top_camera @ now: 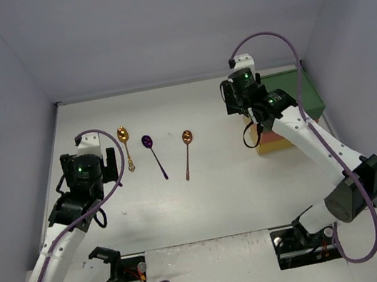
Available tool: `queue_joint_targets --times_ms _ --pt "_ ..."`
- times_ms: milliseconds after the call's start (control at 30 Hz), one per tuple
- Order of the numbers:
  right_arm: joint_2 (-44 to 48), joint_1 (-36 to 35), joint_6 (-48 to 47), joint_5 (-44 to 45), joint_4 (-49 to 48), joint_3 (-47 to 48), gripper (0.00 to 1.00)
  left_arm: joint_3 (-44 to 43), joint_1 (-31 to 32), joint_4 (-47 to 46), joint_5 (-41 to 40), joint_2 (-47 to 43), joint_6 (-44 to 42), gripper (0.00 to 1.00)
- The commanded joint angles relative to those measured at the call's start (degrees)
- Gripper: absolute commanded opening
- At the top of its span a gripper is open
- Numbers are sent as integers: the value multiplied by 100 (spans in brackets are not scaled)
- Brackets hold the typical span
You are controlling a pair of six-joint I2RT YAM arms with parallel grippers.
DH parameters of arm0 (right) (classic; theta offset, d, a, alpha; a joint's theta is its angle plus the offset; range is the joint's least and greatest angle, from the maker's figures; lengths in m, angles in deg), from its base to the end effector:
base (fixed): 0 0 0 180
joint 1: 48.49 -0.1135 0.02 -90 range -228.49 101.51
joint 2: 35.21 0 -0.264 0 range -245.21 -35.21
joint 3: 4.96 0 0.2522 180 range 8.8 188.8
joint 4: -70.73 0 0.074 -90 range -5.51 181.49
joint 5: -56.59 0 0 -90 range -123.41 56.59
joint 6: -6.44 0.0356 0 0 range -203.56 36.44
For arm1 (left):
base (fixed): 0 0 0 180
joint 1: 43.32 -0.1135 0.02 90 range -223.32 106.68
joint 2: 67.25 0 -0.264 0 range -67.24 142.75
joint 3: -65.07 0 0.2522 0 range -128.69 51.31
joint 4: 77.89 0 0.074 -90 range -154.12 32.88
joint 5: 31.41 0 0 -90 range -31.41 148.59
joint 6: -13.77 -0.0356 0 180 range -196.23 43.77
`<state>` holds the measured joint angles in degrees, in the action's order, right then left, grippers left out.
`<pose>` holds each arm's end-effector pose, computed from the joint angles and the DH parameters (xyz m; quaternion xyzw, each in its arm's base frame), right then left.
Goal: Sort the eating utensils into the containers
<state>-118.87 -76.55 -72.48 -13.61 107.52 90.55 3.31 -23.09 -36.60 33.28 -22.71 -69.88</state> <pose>0.3014 0.1470 0.3823 -0.0312 0.8351 0.0409 0.5477 0.1645 -0.0444 0.3300 -0.0194 0.8270 0.0568 0.5589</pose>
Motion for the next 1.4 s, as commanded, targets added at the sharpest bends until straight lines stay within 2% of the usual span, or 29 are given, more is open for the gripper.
queue_joint_targets --times_ms 0,400,1367 --pt "440 38 22 448 -24 -151 54 -71 -19 -321 20 5 -64 87" --pt "1146 275 430 481 193 -868 54 -77 -19 -318 52 42 -55 87" --pt "1187 293 685 -128 257 -1249 53 -68 -19 -294 43 58 -55 87"
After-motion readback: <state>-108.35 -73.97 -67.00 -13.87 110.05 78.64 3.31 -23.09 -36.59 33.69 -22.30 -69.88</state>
